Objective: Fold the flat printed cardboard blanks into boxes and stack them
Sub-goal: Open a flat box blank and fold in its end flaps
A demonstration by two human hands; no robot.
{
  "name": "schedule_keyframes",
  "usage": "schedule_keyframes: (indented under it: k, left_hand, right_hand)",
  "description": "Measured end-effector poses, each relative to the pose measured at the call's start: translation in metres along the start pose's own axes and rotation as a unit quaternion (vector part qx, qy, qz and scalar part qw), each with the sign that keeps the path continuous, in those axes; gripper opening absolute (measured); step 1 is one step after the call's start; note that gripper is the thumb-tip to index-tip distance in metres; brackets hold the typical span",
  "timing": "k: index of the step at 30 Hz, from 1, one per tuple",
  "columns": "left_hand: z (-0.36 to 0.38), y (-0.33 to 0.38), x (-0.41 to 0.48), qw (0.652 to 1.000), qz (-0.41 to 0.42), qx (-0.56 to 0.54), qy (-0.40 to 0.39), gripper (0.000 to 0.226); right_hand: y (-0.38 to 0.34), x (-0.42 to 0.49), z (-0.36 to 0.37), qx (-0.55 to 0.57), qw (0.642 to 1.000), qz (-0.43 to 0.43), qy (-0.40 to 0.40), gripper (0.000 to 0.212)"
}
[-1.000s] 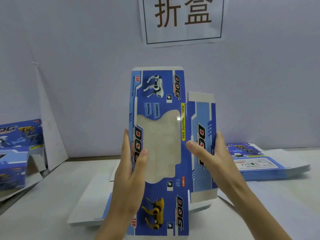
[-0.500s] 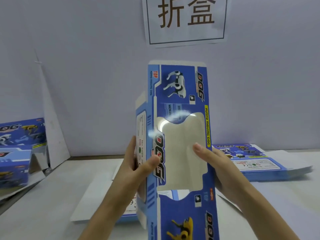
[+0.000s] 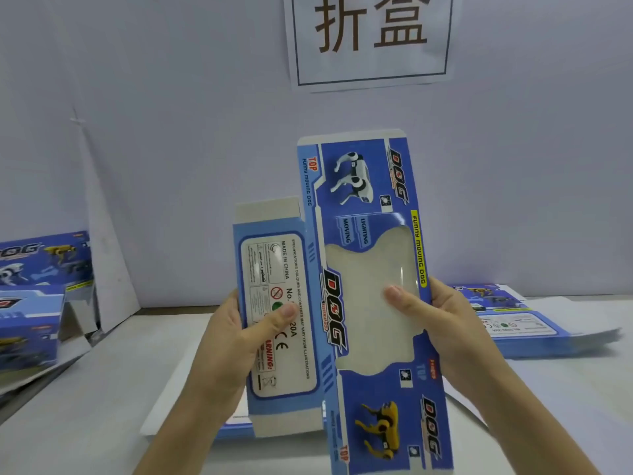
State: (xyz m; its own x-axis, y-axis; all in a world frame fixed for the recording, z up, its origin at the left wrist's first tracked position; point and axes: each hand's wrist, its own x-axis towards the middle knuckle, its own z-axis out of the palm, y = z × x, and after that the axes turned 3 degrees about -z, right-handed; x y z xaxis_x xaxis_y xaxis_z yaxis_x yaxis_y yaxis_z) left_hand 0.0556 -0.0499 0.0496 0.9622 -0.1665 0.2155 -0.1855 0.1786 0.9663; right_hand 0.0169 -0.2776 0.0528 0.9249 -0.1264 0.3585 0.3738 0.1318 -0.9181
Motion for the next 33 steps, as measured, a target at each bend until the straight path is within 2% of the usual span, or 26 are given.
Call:
schedule_keyframes:
  k: [2, 6, 9, 13, 17, 21, 26, 29, 33]
  left_hand:
    - [0.0, -0.001, 0.0, 1.0, 0.007, 0.007, 0.001, 0.044]
    - [0.003, 0.0, -0.002, 1.0, 0.009, 0.008, -0.009, 0.051]
    - [0.003, -0.002, -0.002, 1.0, 0.011, 0.004, 0.004, 0.044]
    - [0.004, -0.002, -0.002, 1.0, 0.008, 0.003, -0.007, 0.051]
    - [0.006, -0.001, -0.004, 0.999, 0.033, 0.01, 0.008, 0.045]
    - [0.007, 0.0, -0.005, 0.999, 0.036, 0.003, -0.002, 0.05]
    - [0.008, -0.001, -0.005, 0.999, 0.052, 0.005, 0.016, 0.044]
    - [0.007, 0.0, -0.005, 0.999, 0.038, 0.005, 0.005, 0.047]
    - [0.007, -0.001, -0.004, 0.999, 0.039, 0.006, 0.014, 0.042]
  right_hand:
    - [0.002, 0.0, -0.001, 0.001, 1.0, 0.011, 0.007, 0.05]
    - [0.001, 0.0, -0.002, -0.009, 1.0, 0.012, 0.009, 0.053]
    - [0.0, 0.0, -0.002, -0.002, 1.0, 0.023, 0.011, 0.05]
    - [-0.006, -0.001, -0.002, -0.015, 1.0, 0.007, 0.007, 0.051]
    - [-0.007, -0.002, -0.002, -0.01, 1.0, 0.004, 0.01, 0.046]
    - [-0.009, -0.002, -0.003, -0.018, 1.0, 0.0, 0.006, 0.049]
    - [-0.008, -0.003, -0.004, -0.003, 1.0, -0.001, 0.006, 0.035]
    - [-0.008, -0.003, -0.003, -0.008, 1.0, -0.002, 0.001, 0.043]
    - [-0.006, -0.002, -0.003, -0.003, 1.0, 0.007, 0.008, 0.042]
